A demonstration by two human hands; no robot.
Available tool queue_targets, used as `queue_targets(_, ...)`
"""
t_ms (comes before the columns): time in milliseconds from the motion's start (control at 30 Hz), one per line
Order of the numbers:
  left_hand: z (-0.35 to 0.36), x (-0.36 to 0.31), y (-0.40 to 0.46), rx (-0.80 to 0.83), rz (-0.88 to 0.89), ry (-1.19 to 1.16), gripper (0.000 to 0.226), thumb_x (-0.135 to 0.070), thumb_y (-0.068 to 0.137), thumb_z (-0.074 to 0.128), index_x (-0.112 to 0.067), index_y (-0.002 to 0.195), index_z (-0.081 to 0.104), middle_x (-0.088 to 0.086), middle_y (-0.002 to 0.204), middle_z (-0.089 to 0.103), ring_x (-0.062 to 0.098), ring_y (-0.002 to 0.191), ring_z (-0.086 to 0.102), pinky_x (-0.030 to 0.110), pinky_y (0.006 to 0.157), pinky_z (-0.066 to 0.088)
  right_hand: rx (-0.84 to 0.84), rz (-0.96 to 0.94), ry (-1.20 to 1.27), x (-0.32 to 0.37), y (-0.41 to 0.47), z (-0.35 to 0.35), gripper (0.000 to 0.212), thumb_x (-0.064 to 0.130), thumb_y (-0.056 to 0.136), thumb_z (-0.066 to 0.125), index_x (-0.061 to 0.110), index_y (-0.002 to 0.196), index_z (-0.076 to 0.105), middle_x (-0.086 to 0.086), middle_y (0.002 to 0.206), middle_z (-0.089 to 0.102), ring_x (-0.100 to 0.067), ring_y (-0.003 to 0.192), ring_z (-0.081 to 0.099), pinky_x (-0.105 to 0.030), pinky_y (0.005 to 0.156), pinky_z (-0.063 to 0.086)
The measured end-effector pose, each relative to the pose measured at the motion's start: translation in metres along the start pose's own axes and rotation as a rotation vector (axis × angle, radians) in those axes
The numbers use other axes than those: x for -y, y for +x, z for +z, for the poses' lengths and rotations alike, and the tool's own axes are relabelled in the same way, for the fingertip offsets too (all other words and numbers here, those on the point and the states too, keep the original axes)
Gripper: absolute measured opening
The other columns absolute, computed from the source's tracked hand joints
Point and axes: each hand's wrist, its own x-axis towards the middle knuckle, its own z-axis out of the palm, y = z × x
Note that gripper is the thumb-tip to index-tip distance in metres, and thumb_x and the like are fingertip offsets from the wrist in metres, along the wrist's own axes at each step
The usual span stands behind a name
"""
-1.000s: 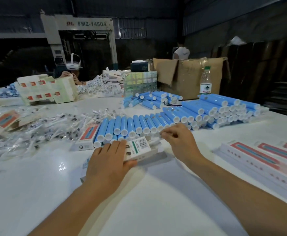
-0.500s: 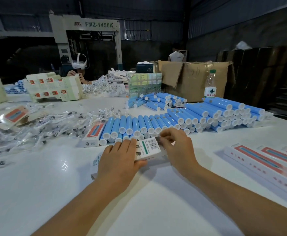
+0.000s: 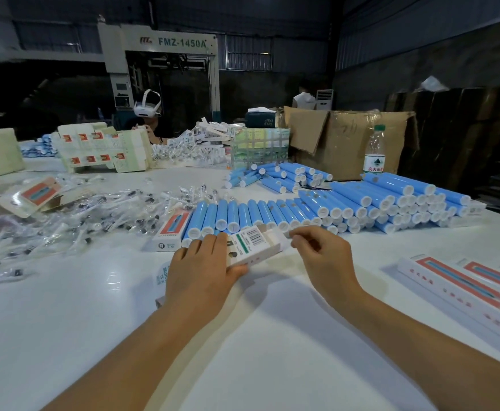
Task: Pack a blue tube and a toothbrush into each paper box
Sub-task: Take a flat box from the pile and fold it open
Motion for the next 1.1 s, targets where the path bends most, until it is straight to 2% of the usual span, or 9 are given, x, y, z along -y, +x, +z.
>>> queue_targets(133,0.002,-0.002,0.001,-0.004,0.005,0.008,0.069,-0.067,0.089,0.026,-0.023,0.142,0.025,-0.005,0.139,0.04,0.018,0.123,0.039,0.032,0.097,0.031,0.078,0.029,-0.021,0.0,-0.005,0.008,0.018,0.004,0.089,0.06,0.012,0.096,0.075,0.016,0.075,0.065,-0.011,0.067,0.059,-0.024,0.066,0.047)
queue_targets(200,0.004,-0.005,0.002,-0.009,0.011,0.02,0.069,-0.066,0.09,0.028,-0.022,0.143,0.025,-0.004,0.138,0.041,0.018,0.123,0.039,0.032,0.098,0.031,0.106,0.064,0.016,0.0,-0.007,0.01,0.021,0.004,0.09,0.059,0.013,0.102,0.073,0.012,0.073,0.066,-0.009,0.065,0.056,-0.029,0.066,0.048)
queue_targets(367,0.006,-0.012,0.003,-0.026,0.03,0.066,0.068,-0.065,0.09,0.031,-0.021,0.141,0.027,-0.004,0.136,0.044,0.017,0.121,0.041,0.031,0.096,0.031,0.161,0.127,0.068,0.001,-0.01,0.017,0.041,0.001,0.089,0.059,0.013,0.128,0.059,0.011,0.071,0.063,0.005,0.056,0.054,-0.013,0.057,0.045)
queue_targets(467,0.006,-0.014,0.001,-0.048,0.032,0.062,0.069,-0.065,0.09,0.031,-0.021,0.142,0.026,-0.004,0.138,0.042,0.016,0.123,0.04,0.03,0.098,0.03,0.164,0.19,0.101,0.002,-0.006,0.017,0.054,0.004,0.088,0.06,0.017,0.139,0.047,0.012,0.065,0.059,0.003,0.056,0.052,-0.017,0.061,0.045)
queue_targets(567,0.006,-0.021,-0.001,-0.059,0.066,0.096,0.069,-0.065,0.091,0.03,-0.02,0.142,0.023,-0.003,0.138,0.04,0.017,0.123,0.039,0.031,0.098,0.03,0.182,0.264,0.103,0.001,-0.003,0.02,0.058,0.009,0.09,0.059,0.018,0.143,0.041,0.012,0.055,0.049,0.0,0.052,0.046,-0.015,0.054,0.04)
queue_targets(633,0.007,-0.024,-0.001,-0.05,0.077,0.098,0.069,-0.064,0.091,0.03,-0.019,0.142,0.022,-0.002,0.14,0.039,0.018,0.123,0.038,0.032,0.099,0.03,0.182,0.294,0.102,0.003,-0.004,0.021,0.049,0.011,0.09,0.059,0.016,0.138,0.048,0.013,0.058,0.051,0.0,0.059,0.052,-0.014,0.053,0.04)
queue_targets(733,0.006,-0.024,-0.002,-0.064,0.078,0.107,0.069,-0.064,0.091,0.03,-0.019,0.142,0.023,-0.002,0.139,0.04,0.018,0.122,0.039,0.031,0.098,0.03,0.153,0.303,0.106,0.005,-0.006,0.021,0.022,0.011,0.09,0.059,0.018,0.11,0.064,0.004,0.083,0.067,-0.011,0.086,0.065,-0.022,0.061,0.051)
queue_targets(900,0.007,-0.024,-0.002,-0.056,0.09,0.119,0.068,-0.063,0.092,0.028,-0.018,0.143,0.021,-0.001,0.14,0.039,0.018,0.123,0.038,0.031,0.098,0.03,0.152,0.298,0.078,0.008,-0.008,0.025,0.016,0.01,0.091,0.057,0.023,0.085,0.066,0.005,0.085,0.068,-0.019,0.088,0.065,-0.041,0.077,0.053)
queue_targets(1100,0.006,-0.027,-0.003,-0.041,0.074,0.121,0.069,-0.062,0.092,0.03,-0.016,0.143,0.022,0.001,0.14,0.04,0.02,0.123,0.039,0.032,0.1,0.03,0.171,0.338,0.185,0.008,-0.008,0.024,0.019,0.006,0.092,0.055,0.021,0.084,0.064,0.008,0.085,0.066,-0.011,0.084,0.063,-0.026,0.072,0.053)
